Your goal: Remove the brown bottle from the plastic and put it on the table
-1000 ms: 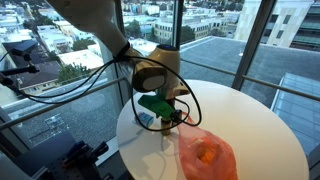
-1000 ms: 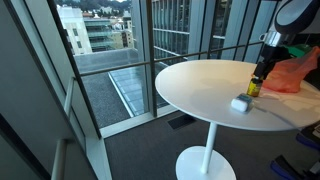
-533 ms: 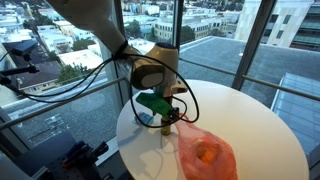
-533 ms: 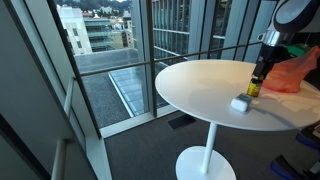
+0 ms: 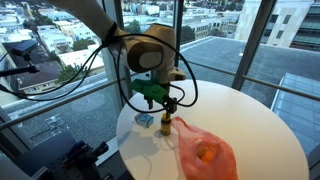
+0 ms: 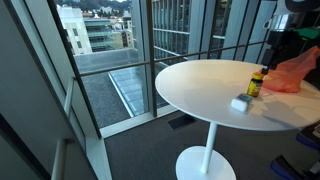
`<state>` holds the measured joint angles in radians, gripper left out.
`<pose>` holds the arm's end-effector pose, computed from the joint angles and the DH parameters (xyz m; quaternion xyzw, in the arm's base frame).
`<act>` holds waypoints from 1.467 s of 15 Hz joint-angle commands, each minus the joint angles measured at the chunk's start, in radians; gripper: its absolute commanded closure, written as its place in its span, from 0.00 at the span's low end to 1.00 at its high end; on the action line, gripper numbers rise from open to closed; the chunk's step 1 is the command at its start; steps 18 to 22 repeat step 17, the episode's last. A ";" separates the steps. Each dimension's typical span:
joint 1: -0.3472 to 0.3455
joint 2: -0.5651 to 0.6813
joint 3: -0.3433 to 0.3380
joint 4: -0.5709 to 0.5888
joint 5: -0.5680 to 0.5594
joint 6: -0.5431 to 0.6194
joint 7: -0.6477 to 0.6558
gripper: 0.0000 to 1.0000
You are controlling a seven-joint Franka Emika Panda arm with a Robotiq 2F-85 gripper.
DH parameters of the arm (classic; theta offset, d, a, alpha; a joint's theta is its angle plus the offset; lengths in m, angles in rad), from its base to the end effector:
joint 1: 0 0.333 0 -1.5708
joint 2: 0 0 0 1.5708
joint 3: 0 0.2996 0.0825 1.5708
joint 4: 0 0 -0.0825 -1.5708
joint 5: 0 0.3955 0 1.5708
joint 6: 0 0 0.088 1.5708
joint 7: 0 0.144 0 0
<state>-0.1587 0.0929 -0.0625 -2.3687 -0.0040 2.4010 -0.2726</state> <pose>0.4895 -0.1108 0.2190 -0.9992 -0.0272 0.0303 0.0033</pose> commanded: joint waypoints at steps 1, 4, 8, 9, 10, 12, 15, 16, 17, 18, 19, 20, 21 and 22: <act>0.021 -0.123 -0.027 -0.034 -0.081 -0.079 0.113 0.00; 0.014 -0.190 -0.033 -0.027 -0.098 -0.158 0.164 0.00; 0.008 -0.248 -0.051 0.004 -0.071 -0.295 0.153 0.00; 0.008 -0.254 -0.058 0.012 -0.065 -0.320 0.136 0.00; 0.015 -0.231 -0.055 -0.005 -0.077 -0.267 0.136 0.00; 0.014 -0.249 -0.061 -0.002 -0.077 -0.292 0.136 0.00; 0.013 -0.250 -0.062 -0.002 -0.077 -0.293 0.136 0.00; 0.013 -0.250 -0.062 -0.002 -0.077 -0.293 0.136 0.00; 0.013 -0.250 -0.062 -0.002 -0.077 -0.293 0.136 0.00; 0.013 -0.250 -0.062 -0.002 -0.077 -0.293 0.136 0.00; 0.013 -0.250 -0.062 -0.002 -0.077 -0.293 0.136 0.00; 0.013 -0.250 -0.062 -0.002 -0.077 -0.293 0.136 0.00; 0.013 -0.250 -0.062 -0.002 -0.077 -0.293 0.136 0.00; 0.013 -0.250 -0.062 -0.002 -0.077 -0.293 0.136 0.00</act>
